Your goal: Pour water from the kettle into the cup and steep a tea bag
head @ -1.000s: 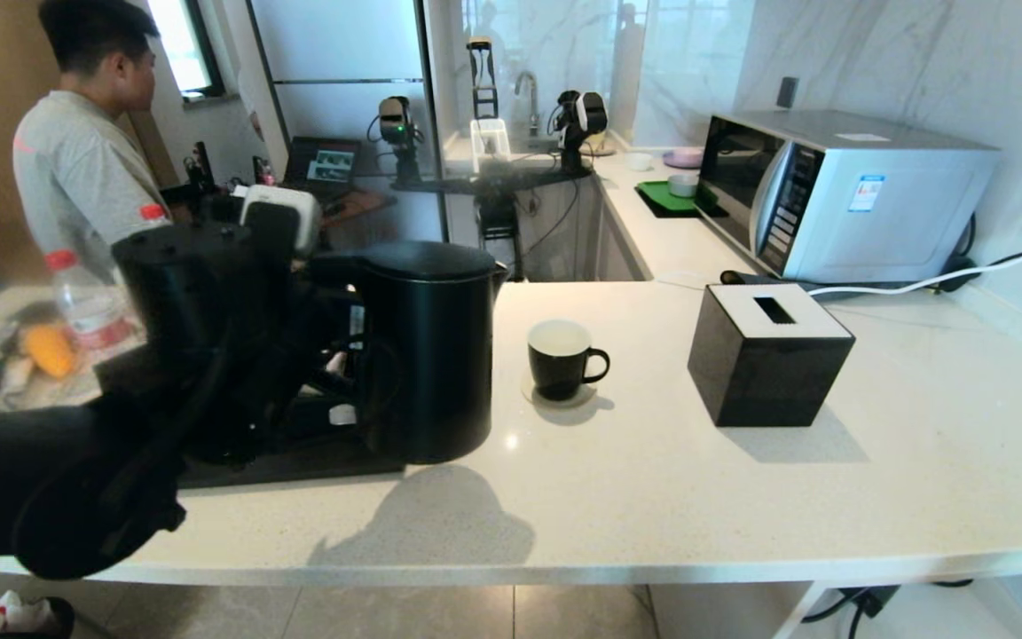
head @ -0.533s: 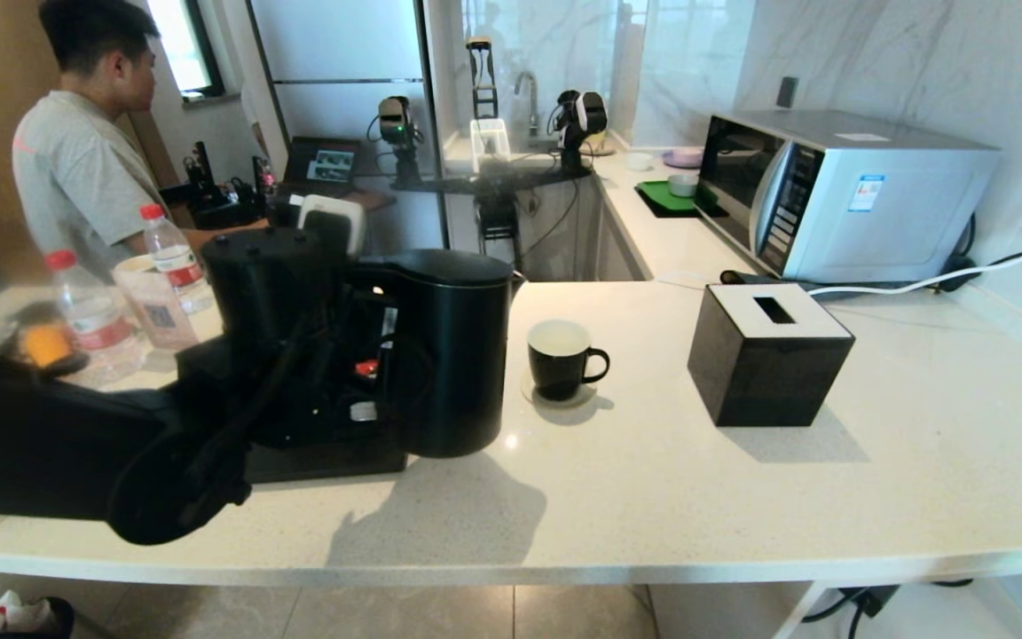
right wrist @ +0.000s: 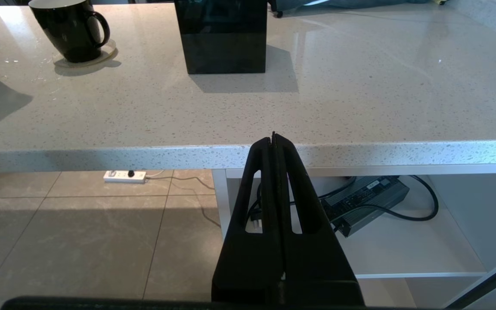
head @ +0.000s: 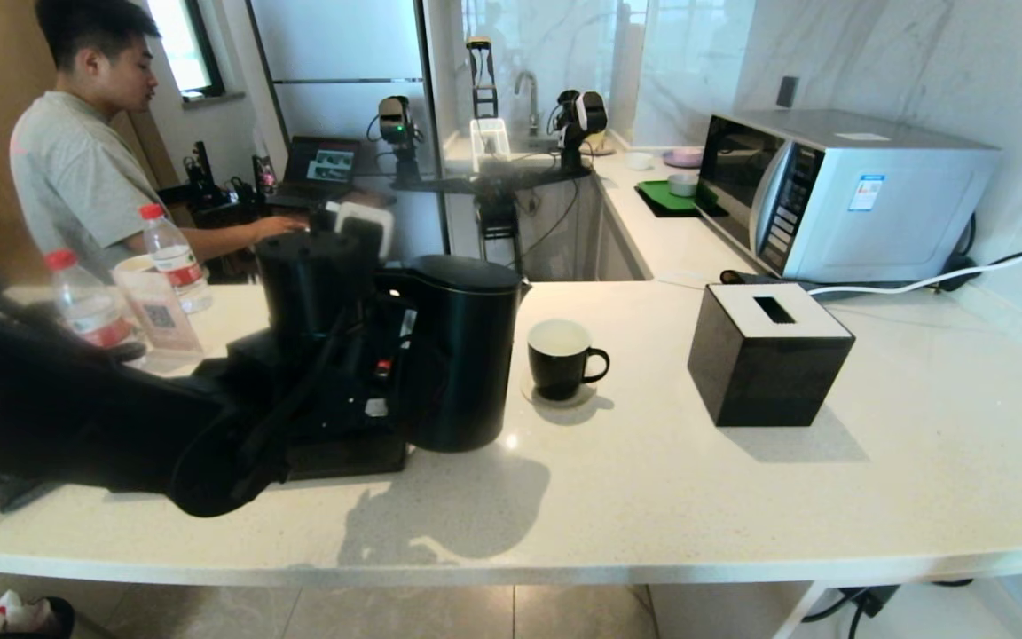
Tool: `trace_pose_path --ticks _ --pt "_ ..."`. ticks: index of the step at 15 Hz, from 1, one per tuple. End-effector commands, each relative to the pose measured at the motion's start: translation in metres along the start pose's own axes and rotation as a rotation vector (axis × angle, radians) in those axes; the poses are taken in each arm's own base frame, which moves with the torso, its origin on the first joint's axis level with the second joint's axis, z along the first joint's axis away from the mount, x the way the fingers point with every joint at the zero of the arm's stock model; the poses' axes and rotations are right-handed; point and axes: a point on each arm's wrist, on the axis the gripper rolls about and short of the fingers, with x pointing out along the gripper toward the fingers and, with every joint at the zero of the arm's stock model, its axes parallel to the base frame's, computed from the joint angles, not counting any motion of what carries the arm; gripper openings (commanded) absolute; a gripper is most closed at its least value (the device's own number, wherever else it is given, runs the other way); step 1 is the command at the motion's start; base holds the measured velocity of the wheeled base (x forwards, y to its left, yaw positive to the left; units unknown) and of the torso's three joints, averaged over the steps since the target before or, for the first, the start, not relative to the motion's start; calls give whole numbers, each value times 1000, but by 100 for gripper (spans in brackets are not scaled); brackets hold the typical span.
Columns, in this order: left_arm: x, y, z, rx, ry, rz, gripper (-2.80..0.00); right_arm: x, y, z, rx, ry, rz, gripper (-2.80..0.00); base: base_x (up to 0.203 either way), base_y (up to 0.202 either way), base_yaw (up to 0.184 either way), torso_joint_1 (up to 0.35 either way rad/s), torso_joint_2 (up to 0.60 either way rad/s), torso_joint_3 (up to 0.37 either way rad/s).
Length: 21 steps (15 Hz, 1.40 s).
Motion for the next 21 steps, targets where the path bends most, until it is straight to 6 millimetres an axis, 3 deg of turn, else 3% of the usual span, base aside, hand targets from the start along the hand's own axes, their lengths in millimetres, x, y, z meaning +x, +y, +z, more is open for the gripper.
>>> trace_pose_path --ticks 1,21 --pt "6 -5 -2 16 17 2 -280 0 0 0 0 1 0 -280 0 0 0 0 0 0" --pt "48 -24 14 132 125 -7 -280 0 0 0 0 1 0 -280 0 0 0 0 0 0"
